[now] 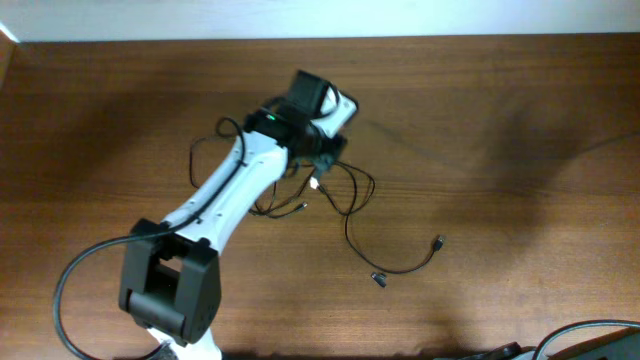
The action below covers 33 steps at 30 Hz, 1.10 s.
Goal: Untangle cables
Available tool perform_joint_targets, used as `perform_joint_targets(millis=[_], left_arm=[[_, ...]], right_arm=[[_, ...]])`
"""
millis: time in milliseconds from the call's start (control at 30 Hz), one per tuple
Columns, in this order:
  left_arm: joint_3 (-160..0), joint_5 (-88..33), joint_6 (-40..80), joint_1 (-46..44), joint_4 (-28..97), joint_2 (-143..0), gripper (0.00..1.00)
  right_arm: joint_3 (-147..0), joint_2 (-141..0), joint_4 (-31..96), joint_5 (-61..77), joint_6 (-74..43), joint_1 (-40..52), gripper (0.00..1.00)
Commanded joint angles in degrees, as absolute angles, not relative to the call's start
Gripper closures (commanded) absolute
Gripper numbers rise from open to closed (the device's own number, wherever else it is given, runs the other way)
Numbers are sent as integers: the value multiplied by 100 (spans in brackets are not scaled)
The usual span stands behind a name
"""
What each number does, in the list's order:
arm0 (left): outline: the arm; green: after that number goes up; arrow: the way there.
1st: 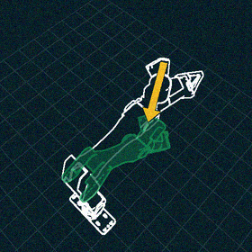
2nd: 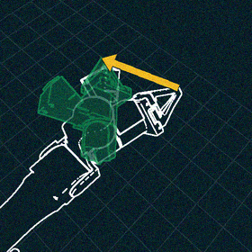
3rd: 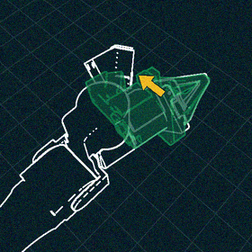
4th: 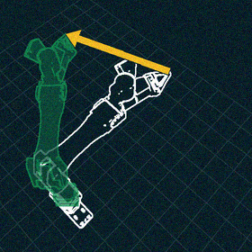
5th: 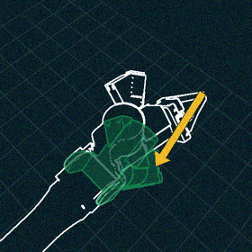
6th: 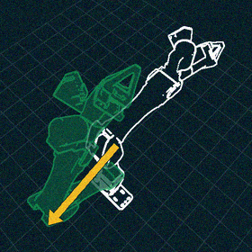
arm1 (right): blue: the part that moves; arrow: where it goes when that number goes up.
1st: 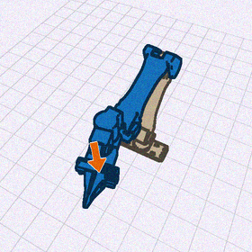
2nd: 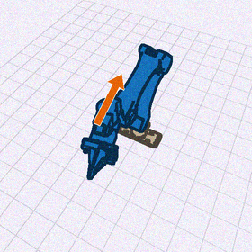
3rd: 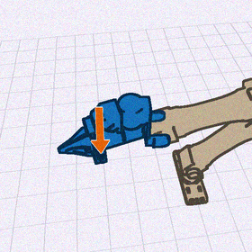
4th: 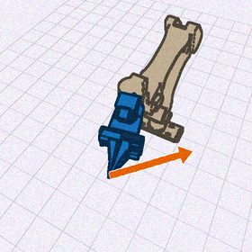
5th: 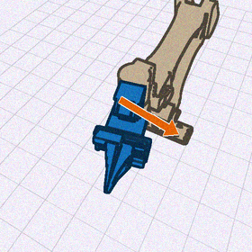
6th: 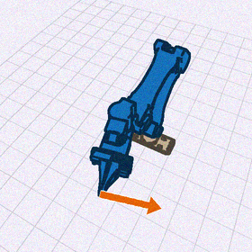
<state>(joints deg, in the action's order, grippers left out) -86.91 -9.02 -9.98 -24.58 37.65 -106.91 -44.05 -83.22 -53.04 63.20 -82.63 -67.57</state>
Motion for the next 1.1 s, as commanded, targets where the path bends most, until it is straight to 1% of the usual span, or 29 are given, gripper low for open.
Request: perform_joint_targets(millis=[0,33,133,200,300,433,600,733,833,933,1067], left_arm=[[-8807,-786,-991,-2117,3129,-10573,100],[-8807,-762,-991,-2051,2919,-10578,100],[-8807,-698,-1059,-1968,2377,-10615,100],[-8807,-703,-1378,-1970,1916,-10731,100],[-8807,-696,-1380,-1962,1544,-10925,100],[-8807,-440,-1380,-1953,1205,-11122,100],[-8807,5,-1380,-1953,274,-11651,100],[-8807,373,-1398,-1905,-454,-12125,100],[-8807,434,-1684,-1806,-515,-12468,100],[-8807,434,-1723,-1673,-517,-12661,100],[-8807,434,-2137,-1426,-690,-12726,100]], right_arm=[[-4480,-8300,-4464,5419,-7583,-6777,96],[-4480,-8300,-4174,5190,-7384,-6751,96],[-4480,-8300,-4042,4816,-6912,-6560,96],[-4480,-8311,-3865,4462,-6764,-6311,96],[-4480,-8466,-3553,3931,-6726,-5863,96],[-4587,-8971,-3610,3557,-6650,-5332,96],[-5146,-10001,-3992,3382,-6379,-4849,96],[-5417,-10643,-4375,2895,-6381,-4753,96],[-5446,-10875,-4383,2108,-6381,-4753,96],[-5446,-10947,-4397,1660,-6383,-4753,96],[-5446,-11004,-4390,1138,-6383,-4713,96]])
